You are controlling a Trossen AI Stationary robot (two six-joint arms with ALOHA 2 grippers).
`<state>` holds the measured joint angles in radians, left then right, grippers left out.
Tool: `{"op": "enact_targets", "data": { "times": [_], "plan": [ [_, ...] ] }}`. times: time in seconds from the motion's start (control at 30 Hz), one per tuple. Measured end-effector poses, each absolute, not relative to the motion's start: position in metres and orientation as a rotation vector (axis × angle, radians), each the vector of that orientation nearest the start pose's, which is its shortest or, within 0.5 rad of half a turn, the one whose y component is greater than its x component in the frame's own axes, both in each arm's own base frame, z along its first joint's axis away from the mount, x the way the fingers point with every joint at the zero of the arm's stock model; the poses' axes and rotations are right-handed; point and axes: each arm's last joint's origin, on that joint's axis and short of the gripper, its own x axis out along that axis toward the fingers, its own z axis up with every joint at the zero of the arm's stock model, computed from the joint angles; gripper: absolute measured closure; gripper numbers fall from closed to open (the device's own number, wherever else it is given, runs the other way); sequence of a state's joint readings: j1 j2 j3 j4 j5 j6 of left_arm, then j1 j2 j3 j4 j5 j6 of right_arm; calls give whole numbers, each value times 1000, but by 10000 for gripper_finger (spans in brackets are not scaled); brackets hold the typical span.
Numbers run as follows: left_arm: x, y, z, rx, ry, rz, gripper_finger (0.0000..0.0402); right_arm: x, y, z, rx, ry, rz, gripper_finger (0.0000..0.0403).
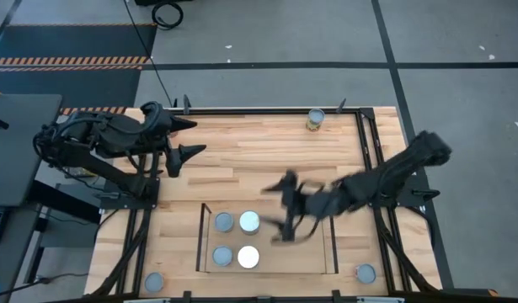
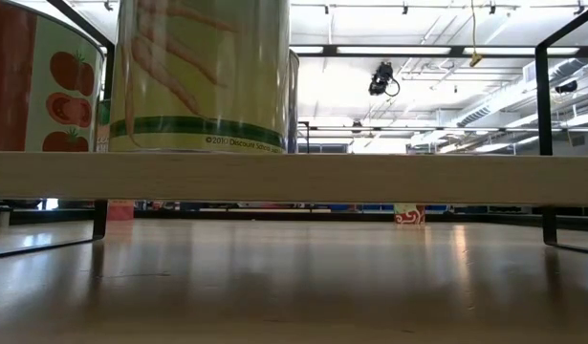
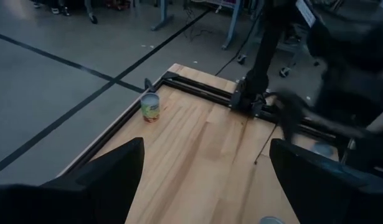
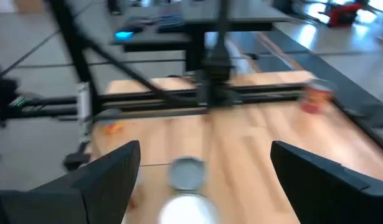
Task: Pick and place cans onto a shelf
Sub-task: Put the canned spaghetti sauce on the shelf
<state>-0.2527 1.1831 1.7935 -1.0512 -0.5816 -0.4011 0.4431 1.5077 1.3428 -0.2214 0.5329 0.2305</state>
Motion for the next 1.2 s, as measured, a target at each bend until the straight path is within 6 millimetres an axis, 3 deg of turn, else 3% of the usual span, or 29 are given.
{"op": "enact_targets", "data": {
  "times": [0.27, 0.47, 0.63, 0.8, 0.93, 1.2],
  "plan": [
    [163, -24, 490, -191, 400, 484, 49, 249, 46, 396, 47, 410, -331, 45],
    [160, -22, 487, -216, 413, 549, 49, 210, -9, 403, 56, 507, -499, 54],
    [168, -16, 483, -193, 440, 583, 49, 199, -49, 394, 77, 618, -563, 54],
    [207, -1, 467, -152, 587, 530, 49, 199, -90, 369, 157, 672, -542, 53],
    [233, 14, 452, -3, 705, 529, 49, 195, -120, 349, 170, 733, -532, 47],
    [234, 77, 461, 28, 630, 585, 49, 179, -169, 329, 127, 831, -479, 45]
  ]
}}
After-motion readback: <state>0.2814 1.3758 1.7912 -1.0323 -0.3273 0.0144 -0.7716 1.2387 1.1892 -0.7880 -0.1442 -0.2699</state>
